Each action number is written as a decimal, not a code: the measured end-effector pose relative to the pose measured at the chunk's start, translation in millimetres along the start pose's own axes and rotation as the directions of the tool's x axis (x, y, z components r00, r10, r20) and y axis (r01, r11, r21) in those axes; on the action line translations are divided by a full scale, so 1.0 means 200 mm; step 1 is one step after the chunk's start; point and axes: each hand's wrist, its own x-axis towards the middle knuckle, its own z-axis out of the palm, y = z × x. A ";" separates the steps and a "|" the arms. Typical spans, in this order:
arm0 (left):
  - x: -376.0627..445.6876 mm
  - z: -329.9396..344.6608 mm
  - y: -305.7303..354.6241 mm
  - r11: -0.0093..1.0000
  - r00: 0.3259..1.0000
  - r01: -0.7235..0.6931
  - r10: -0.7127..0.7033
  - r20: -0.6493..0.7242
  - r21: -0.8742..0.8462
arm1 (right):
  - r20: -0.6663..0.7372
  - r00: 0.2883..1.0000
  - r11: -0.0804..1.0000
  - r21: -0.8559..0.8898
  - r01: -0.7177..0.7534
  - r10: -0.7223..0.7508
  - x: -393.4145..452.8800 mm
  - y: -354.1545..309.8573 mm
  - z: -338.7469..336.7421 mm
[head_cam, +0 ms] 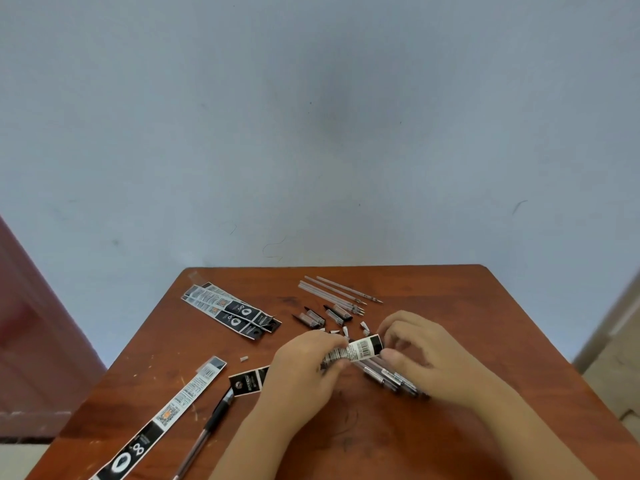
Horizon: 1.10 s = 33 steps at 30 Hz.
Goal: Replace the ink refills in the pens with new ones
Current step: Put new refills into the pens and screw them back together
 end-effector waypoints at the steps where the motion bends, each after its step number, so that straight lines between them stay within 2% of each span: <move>1: 0.00 0.00 0.00 1.000 1.000 0.008 -0.008 0.015 -0.012 | -0.015 1.000 0.999 -0.049 -0.010 0.009 0.00 0.00 0.01; 4: 0.00 0.00 0.00 0.999 1.000 0.012 -0.012 0.013 -0.051 | -0.112 0.994 0.995 -0.100 -0.008 -0.003 0.01 0.01 0.03; 9: 0.00 0.00 0.00 0.996 0.999 -0.008 0.004 -0.048 -0.087 | -0.188 0.981 0.999 0.002 -0.045 0.044 0.01 0.00 0.02; 17: 0.00 0.02 0.00 0.984 0.990 -0.114 0.101 -0.100 -0.136 | 0.004 0.988 0.943 0.297 -0.150 0.155 0.02 -0.04 0.01; 22: 0.00 0.02 0.00 0.988 0.986 -0.132 0.122 -0.111 -0.084 | 0.036 0.981 0.931 0.308 -0.193 0.192 0.02 -0.04 0.00; 25: 0.00 0.01 -0.01 0.996 0.991 -0.085 0.081 -0.108 -0.032 | -0.017 0.970 0.925 0.304 -0.227 0.244 0.02 -0.06 -0.04; 33: 0.01 -0.05 0.00 0.982 0.981 0.175 -0.168 -0.100 0.070 | -0.271 0.905 0.937 0.212 -0.277 0.328 0.00 -0.02 -0.10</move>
